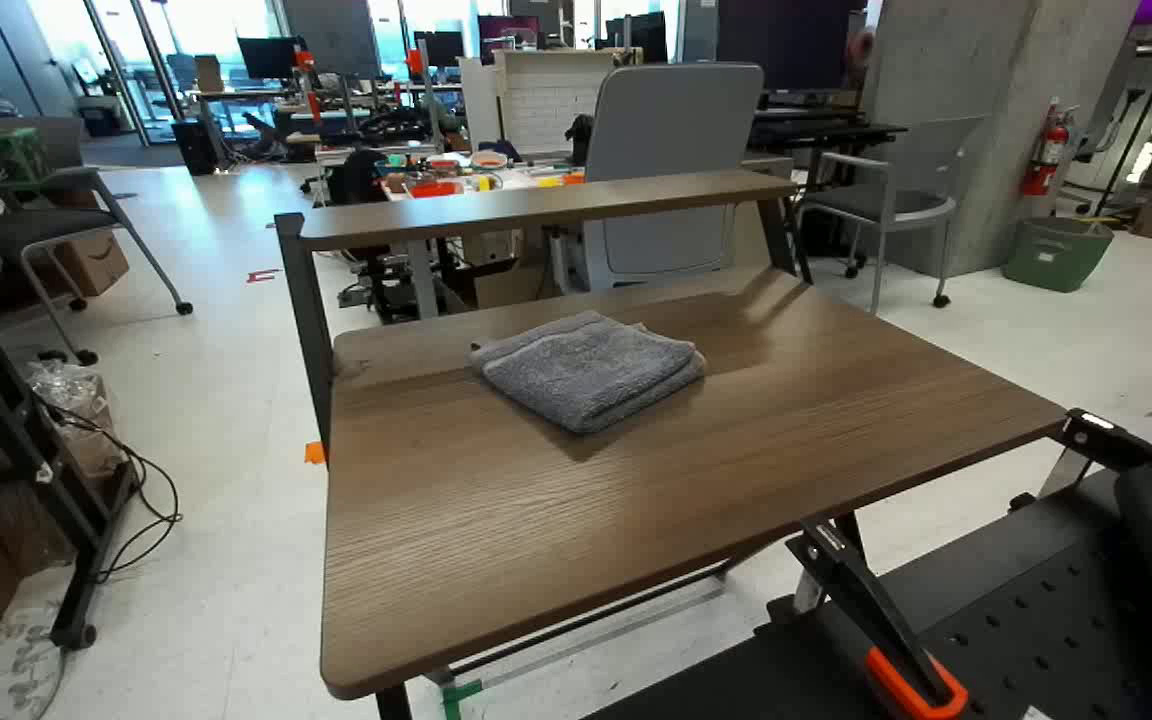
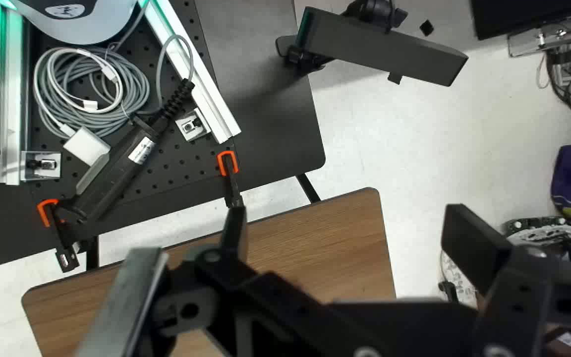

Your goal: Slide the towel on the table to the right.

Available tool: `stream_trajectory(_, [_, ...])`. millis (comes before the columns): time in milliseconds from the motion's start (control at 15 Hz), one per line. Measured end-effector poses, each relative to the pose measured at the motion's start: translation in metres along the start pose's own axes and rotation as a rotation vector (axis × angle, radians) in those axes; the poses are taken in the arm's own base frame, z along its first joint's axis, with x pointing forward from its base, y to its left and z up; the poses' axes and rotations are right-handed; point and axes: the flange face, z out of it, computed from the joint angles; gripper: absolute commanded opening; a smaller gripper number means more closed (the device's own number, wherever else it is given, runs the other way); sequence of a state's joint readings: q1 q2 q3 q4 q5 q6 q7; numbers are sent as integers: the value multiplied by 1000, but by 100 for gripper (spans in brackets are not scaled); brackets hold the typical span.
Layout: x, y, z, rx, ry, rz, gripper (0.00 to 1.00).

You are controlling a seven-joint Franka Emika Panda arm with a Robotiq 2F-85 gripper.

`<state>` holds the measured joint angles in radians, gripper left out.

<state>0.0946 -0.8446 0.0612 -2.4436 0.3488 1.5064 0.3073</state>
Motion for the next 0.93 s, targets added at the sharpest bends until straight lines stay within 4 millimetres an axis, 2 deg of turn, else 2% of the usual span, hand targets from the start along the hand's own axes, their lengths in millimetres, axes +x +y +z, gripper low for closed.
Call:
stream_trajectory(667, [1,1,0,-4,2,5,100])
stream_trajectory(800, [9,0,6,-14,-6,14,100])
stream_trajectory(933, [30,-3,18,-22,-14,30,100])
